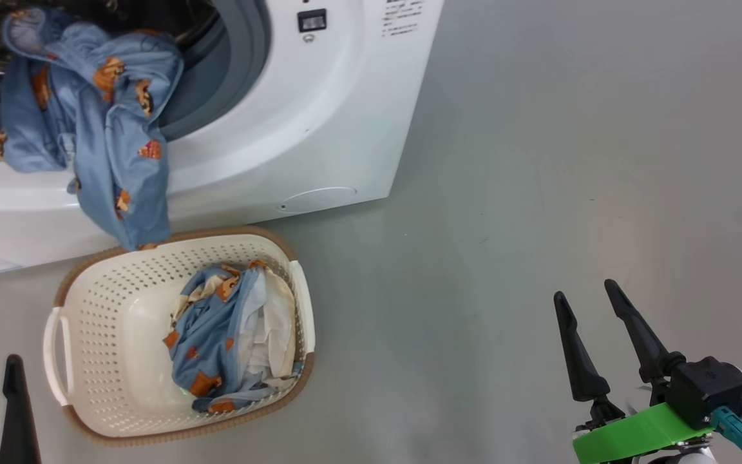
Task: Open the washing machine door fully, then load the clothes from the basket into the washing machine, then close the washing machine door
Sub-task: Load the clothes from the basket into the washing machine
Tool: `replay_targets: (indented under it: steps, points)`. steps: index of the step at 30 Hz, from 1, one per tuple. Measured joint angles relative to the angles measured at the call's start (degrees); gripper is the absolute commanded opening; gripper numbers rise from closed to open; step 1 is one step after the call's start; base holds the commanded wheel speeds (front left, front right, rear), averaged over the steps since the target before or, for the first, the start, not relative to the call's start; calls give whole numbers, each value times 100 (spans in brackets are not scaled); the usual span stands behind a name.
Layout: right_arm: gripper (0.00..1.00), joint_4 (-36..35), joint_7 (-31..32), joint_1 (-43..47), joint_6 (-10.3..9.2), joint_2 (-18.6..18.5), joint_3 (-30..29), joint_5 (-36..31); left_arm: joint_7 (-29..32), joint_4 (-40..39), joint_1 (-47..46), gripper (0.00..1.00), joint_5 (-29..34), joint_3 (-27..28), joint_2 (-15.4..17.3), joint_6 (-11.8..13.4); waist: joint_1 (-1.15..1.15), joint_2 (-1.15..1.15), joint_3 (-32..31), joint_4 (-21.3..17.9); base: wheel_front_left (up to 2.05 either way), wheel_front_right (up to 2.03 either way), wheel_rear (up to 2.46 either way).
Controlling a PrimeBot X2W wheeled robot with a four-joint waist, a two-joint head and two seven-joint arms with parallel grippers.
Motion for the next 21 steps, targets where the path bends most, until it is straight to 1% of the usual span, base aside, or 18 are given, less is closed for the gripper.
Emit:
replay_targets:
  steps: [13,21]
  points:
    - [100,80,0,-120,0,-2,1,-51,25,-58,1,100,-41,-102,-4,0,0,0,-10,202,0,0,0]
    - [100,57,0,-121,0,-4,53,-48,75,-66,-19,100,-38,-223,27,-18,0,0,56,92,0,0,0]
